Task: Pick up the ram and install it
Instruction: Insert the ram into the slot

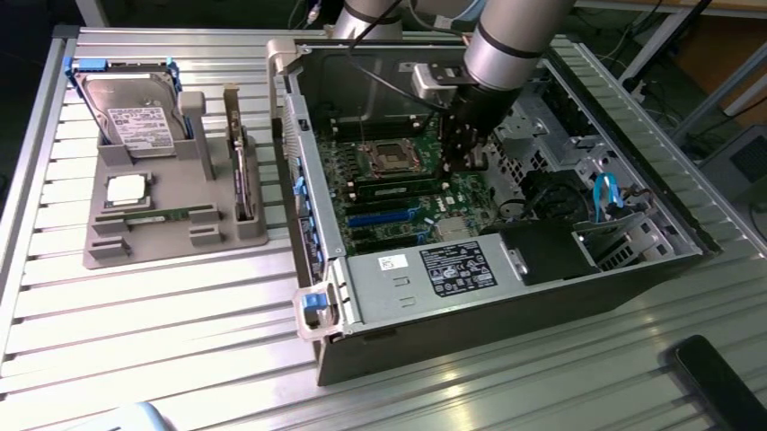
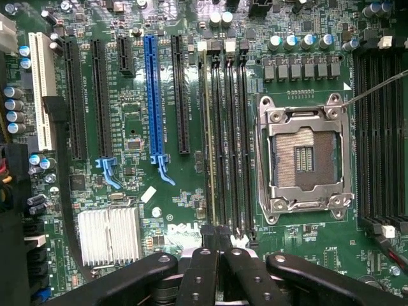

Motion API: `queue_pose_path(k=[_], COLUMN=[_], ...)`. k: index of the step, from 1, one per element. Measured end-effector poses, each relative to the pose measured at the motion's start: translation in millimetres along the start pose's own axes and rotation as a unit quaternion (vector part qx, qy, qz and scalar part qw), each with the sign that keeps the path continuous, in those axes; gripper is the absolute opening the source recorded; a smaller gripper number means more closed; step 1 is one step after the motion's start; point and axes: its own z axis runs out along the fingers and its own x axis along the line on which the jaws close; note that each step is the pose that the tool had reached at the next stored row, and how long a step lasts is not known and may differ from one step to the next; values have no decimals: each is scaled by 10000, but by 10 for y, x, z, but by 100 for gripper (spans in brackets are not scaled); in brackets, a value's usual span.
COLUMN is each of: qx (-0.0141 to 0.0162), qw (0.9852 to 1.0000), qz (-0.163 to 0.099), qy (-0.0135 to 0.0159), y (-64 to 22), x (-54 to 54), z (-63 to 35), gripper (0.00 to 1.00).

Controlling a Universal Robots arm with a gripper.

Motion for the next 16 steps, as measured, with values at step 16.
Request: queue_pose_path(k=[16], qx=[0], qw=[10000], qz=[0], qy=[7], y=[4], x=[2], z=[103], gripper=[11])
